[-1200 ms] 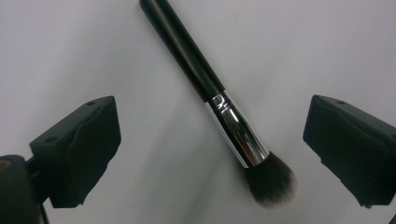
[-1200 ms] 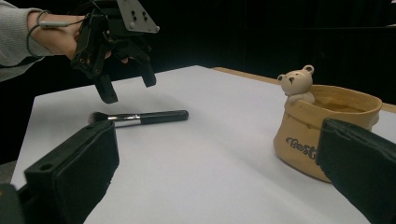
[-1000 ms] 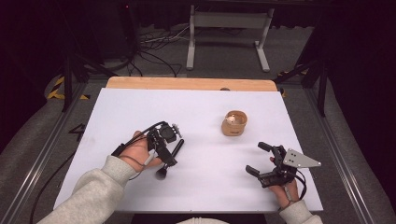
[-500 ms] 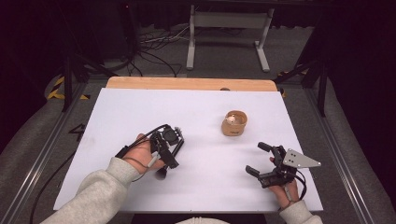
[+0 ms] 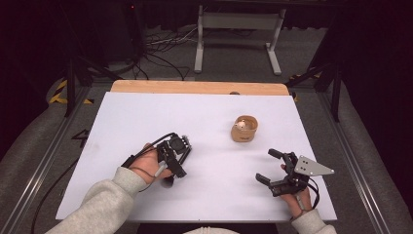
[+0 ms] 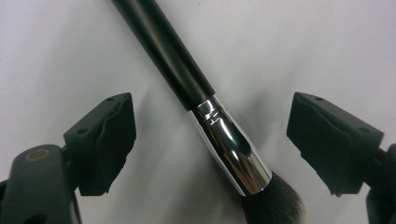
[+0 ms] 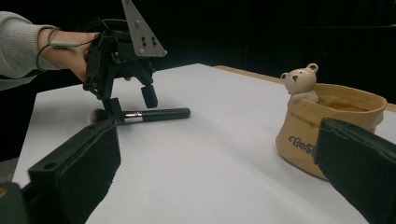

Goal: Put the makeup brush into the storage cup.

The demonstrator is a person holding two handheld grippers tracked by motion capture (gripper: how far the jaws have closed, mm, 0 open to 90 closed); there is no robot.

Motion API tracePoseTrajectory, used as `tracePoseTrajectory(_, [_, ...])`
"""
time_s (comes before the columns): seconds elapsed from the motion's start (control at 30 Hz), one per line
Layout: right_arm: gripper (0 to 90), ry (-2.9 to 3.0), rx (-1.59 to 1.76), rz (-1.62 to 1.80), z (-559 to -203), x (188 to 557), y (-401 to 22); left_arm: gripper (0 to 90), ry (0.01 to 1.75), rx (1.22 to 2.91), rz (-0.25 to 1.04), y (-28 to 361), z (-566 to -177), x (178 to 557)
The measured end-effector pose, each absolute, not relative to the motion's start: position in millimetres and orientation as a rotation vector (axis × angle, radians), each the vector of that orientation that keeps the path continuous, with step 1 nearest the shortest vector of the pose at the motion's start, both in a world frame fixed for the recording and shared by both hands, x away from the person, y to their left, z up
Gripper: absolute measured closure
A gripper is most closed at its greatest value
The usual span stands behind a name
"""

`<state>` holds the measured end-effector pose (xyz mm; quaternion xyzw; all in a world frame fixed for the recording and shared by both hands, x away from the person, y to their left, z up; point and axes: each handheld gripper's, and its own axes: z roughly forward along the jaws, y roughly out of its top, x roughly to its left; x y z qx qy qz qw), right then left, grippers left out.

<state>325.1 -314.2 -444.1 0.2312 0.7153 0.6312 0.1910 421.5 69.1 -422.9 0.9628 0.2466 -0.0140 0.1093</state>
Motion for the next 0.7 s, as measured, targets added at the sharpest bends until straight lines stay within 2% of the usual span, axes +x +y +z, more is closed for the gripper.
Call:
tracePoseTrajectory(0.1, [1.0,2.01,0.648,1.771,-444.1,325.0,-314.1,18.1,0.729,2.834,-0.048,68.8,-423.4,421.3])
tracePoseTrajectory(0.33, [1.6,2.012,0.639,1.763,-444.2,325.0,-313.9,30.5,0.729,2.859,-0.047,68.2,-425.2,420.5])
tracePoseTrajectory(0.7, [2.0,2.018,0.637,1.75,-444.4,325.1,-313.4,44.8,0.726,2.859,-0.05,71.9,-423.6,419.7])
